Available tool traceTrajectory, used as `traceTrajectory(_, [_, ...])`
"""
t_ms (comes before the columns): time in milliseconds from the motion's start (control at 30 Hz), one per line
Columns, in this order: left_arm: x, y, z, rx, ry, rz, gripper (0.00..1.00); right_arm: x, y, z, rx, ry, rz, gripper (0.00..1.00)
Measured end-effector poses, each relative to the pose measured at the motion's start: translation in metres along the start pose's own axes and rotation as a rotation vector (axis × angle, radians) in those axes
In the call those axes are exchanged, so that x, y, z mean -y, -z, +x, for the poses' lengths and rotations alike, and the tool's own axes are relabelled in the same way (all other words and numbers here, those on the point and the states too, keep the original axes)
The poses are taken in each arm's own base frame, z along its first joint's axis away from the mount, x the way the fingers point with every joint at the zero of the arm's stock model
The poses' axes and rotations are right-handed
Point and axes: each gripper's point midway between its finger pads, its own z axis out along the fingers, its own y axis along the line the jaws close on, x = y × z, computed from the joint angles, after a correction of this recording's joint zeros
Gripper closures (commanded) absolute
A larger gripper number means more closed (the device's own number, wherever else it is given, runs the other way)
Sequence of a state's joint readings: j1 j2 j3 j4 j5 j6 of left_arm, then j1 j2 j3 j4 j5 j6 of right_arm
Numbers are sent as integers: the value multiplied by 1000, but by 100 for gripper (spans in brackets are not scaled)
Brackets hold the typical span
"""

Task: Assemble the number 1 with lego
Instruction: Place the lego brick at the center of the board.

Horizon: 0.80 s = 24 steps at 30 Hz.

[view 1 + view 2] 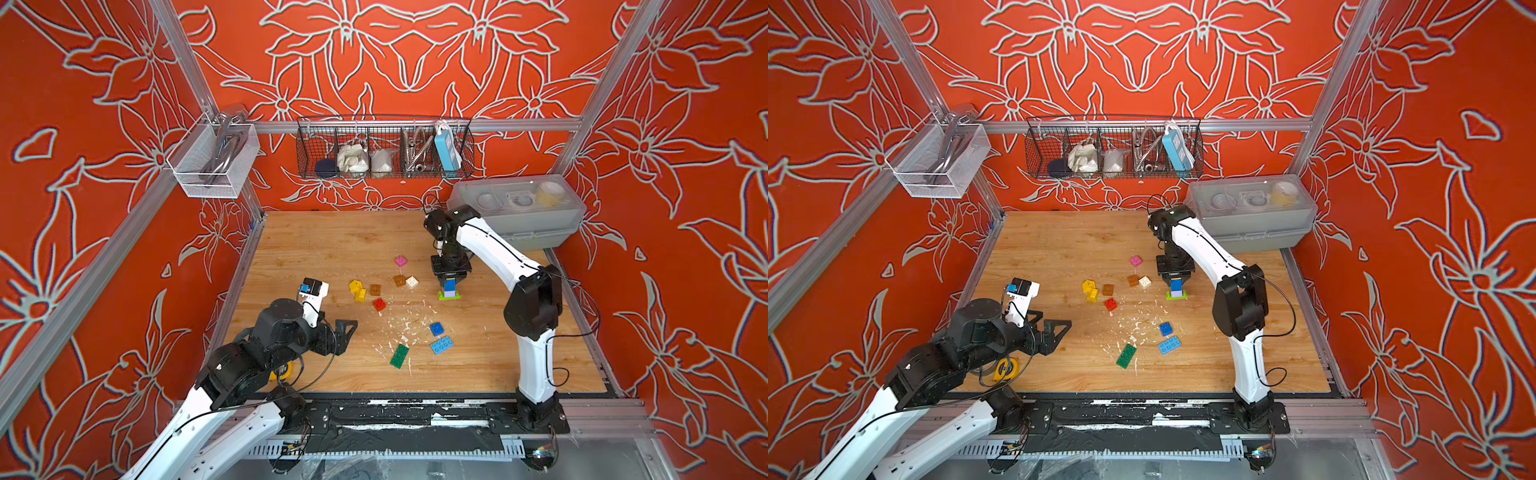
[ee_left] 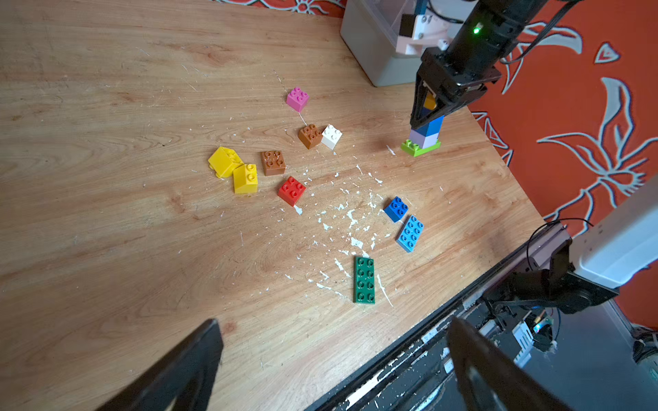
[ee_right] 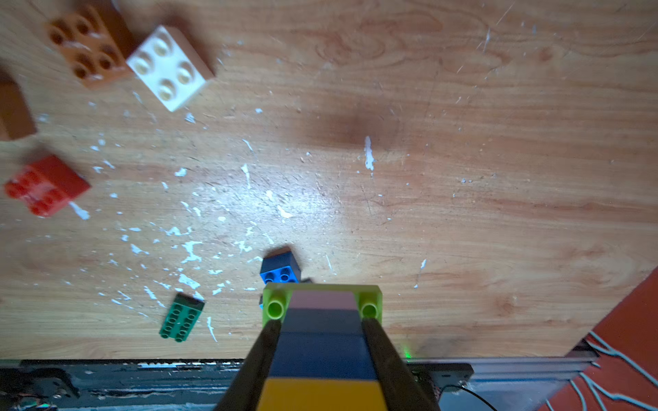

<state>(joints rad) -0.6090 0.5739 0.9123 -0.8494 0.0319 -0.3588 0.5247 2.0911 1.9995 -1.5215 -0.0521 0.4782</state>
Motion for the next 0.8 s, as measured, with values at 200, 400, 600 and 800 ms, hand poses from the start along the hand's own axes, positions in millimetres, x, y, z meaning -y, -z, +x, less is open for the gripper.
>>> traceTrajectory(200, [1,1,1,4,-1,11,1,11,-22,6,-106,22,21,77])
traceTrajectory(400, [3,2,1,7,-6,19,1,18,-37,10,-169,4,-24,76])
traceTrajectory(600, [4,2,1,5,-8,22,2,20,-57,4,-219,-3,-56,76])
traceTrajectory(800, [4,2,2,3,-8,20,2,23,-72,-1,-260,-14,-87,76])
